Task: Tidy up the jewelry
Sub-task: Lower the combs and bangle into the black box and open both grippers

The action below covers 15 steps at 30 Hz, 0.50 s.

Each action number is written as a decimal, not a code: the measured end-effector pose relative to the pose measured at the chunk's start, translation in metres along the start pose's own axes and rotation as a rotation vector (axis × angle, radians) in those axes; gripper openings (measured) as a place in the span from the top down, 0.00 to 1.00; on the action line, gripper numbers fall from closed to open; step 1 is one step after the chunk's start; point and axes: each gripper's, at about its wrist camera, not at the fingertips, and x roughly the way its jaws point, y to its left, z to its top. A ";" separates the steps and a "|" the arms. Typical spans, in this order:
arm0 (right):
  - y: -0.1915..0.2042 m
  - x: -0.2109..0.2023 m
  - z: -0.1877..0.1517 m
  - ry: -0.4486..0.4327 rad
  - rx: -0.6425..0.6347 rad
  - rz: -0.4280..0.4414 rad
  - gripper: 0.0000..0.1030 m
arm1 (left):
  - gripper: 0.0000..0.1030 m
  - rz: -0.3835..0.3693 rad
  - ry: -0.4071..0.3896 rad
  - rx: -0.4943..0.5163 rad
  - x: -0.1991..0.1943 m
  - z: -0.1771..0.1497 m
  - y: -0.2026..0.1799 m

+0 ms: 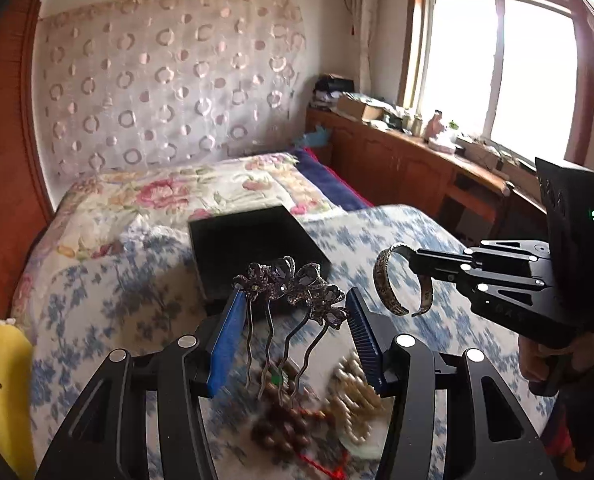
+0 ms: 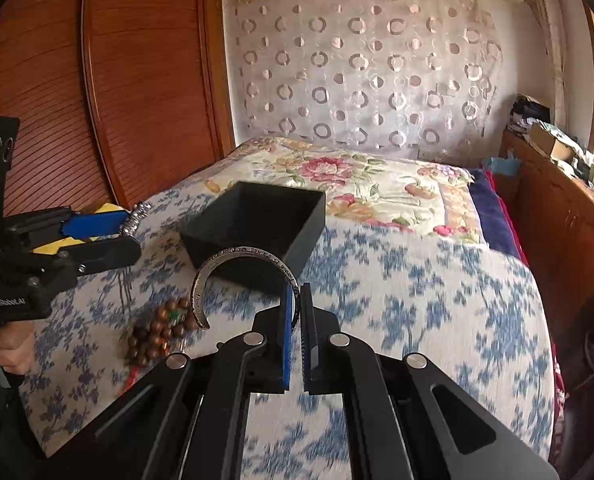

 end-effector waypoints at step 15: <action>0.008 0.096 0.063 0.062 -0.088 0.055 0.93 | 0.52 0.073 -0.006 -0.019 0.045 0.056 0.043</action>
